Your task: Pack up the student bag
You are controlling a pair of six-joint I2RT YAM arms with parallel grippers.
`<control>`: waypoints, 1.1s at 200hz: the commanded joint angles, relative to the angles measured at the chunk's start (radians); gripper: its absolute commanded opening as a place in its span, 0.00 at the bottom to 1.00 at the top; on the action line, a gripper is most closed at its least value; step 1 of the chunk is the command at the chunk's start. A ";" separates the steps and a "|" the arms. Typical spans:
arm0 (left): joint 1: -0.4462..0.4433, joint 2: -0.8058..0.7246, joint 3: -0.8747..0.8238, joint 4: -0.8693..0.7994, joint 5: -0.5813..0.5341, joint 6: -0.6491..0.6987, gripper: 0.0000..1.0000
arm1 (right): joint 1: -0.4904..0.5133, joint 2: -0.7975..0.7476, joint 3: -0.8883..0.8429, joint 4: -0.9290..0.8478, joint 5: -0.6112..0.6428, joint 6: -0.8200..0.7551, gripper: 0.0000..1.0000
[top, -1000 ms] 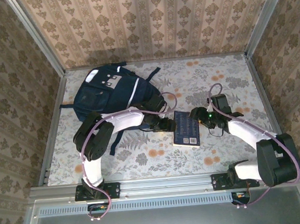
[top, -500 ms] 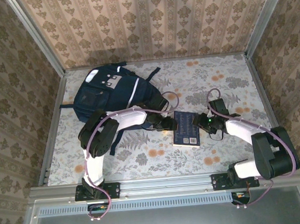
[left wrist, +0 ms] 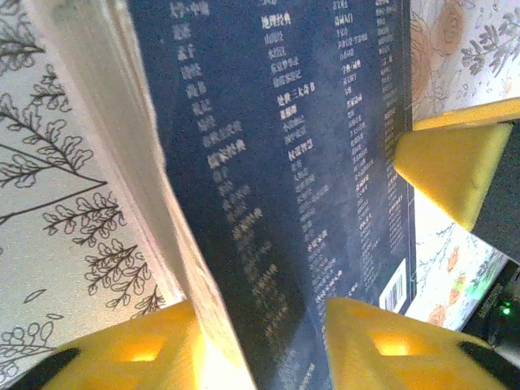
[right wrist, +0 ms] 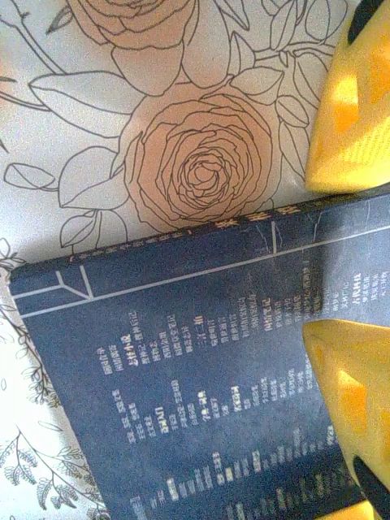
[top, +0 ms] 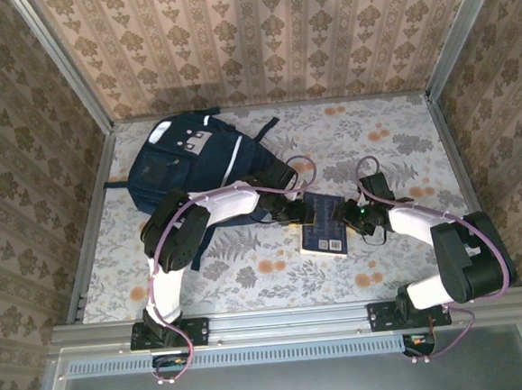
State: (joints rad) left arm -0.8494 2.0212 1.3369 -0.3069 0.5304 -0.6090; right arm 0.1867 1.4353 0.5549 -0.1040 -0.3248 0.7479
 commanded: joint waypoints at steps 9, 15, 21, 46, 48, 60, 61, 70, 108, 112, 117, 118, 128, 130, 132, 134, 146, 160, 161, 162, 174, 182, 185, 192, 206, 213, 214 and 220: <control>-0.011 0.006 0.035 0.029 0.067 -0.008 0.28 | 0.077 0.106 -0.022 0.132 -0.148 0.030 0.49; -0.011 0.004 0.035 0.032 0.069 -0.009 0.25 | 0.076 0.106 -0.023 0.132 -0.146 0.030 0.49; -0.011 0.003 0.034 0.036 0.072 -0.010 0.22 | 0.076 0.106 -0.023 0.134 -0.145 0.032 0.49; -0.010 -0.002 0.025 0.062 0.091 -0.022 0.07 | 0.076 0.092 -0.028 0.132 -0.142 0.032 0.49; -0.010 -0.004 0.024 0.065 0.092 -0.023 0.06 | 0.077 0.091 -0.029 0.130 -0.140 0.032 0.49; -0.008 -0.008 0.020 0.073 0.096 -0.030 0.00 | 0.076 0.075 -0.029 0.117 -0.122 0.028 0.49; -0.008 -0.008 0.020 0.074 0.097 -0.030 0.00 | 0.076 0.074 -0.029 0.116 -0.119 0.028 0.49; -0.005 -0.016 0.014 0.079 0.100 -0.034 0.00 | 0.076 0.059 -0.029 0.102 -0.103 0.027 0.49; 0.022 -0.088 -0.030 0.100 0.104 -0.044 0.00 | 0.076 -0.054 -0.032 0.026 -0.001 0.019 0.54; 0.026 -0.098 -0.036 0.105 0.105 -0.047 0.00 | 0.077 -0.081 -0.030 0.015 0.013 0.018 0.54; 0.030 -0.110 -0.044 0.111 0.105 -0.052 0.00 | 0.076 -0.103 -0.029 0.000 0.031 0.016 0.55; 0.032 -0.112 -0.046 0.112 0.105 -0.053 0.00 | 0.077 -0.106 -0.029 -0.003 0.035 0.016 0.55; 0.044 -0.135 -0.063 0.130 0.132 -0.065 0.00 | 0.077 -0.150 -0.026 -0.031 0.070 0.014 0.58; 0.047 -0.141 -0.067 0.133 0.136 -0.069 0.00 | 0.077 -0.157 -0.025 -0.037 0.077 0.014 0.58; 0.049 -0.146 -0.071 0.138 0.140 -0.072 0.00 | 0.076 -0.164 -0.024 -0.044 0.083 0.014 0.59; 0.052 -0.151 -0.074 0.143 0.143 -0.076 0.00 | 0.077 -0.173 -0.023 -0.050 0.088 0.014 0.60; 0.065 -0.184 -0.097 0.172 0.163 -0.098 0.00 | 0.077 -0.219 -0.018 -0.079 0.116 0.015 0.65; 0.077 -0.223 -0.119 0.205 0.183 -0.122 0.00 | 0.077 -0.277 -0.013 -0.102 0.130 0.016 0.69; 0.078 -0.225 -0.121 0.208 0.184 -0.124 0.00 | 0.076 -0.282 -0.012 -0.103 0.131 0.017 0.69; 0.079 -0.228 -0.123 0.209 0.186 -0.126 0.00 | 0.077 -0.286 -0.012 -0.104 0.131 0.017 0.70; 0.087 -0.260 -0.136 0.225 0.203 -0.141 0.00 | 0.077 -0.329 -0.007 -0.120 0.131 0.023 0.72; 0.094 -0.283 -0.145 0.236 0.215 -0.149 0.00 | 0.076 -0.361 -0.004 -0.124 0.122 0.025 0.73; 0.097 -0.292 -0.148 0.240 0.219 -0.151 0.00 | 0.075 -0.373 -0.004 -0.123 0.116 0.025 0.74; 0.106 -0.317 -0.157 0.254 0.230 -0.159 0.00 | 0.074 -0.405 -0.011 -0.105 0.090 0.024 0.76; 0.123 -0.367 -0.184 0.297 0.253 -0.189 0.00 | 0.072 -0.470 -0.035 -0.051 0.039 0.044 0.82; 0.131 -0.391 -0.196 0.319 0.264 -0.206 0.00 | 0.069 -0.498 -0.045 -0.024 0.014 0.062 0.84; 0.132 -0.394 -0.197 0.321 0.265 -0.208 0.00 | 0.068 -0.501 -0.047 -0.020 0.010 0.065 0.84; 0.136 -0.411 -0.201 0.334 0.276 -0.218 0.00 | 0.065 -0.520 -0.055 0.008 -0.013 0.080 0.86</control>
State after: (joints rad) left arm -0.7353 1.7054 1.1603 -0.0944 0.7162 -0.7643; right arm 0.2611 0.9928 0.5293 -0.1638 -0.2531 0.7818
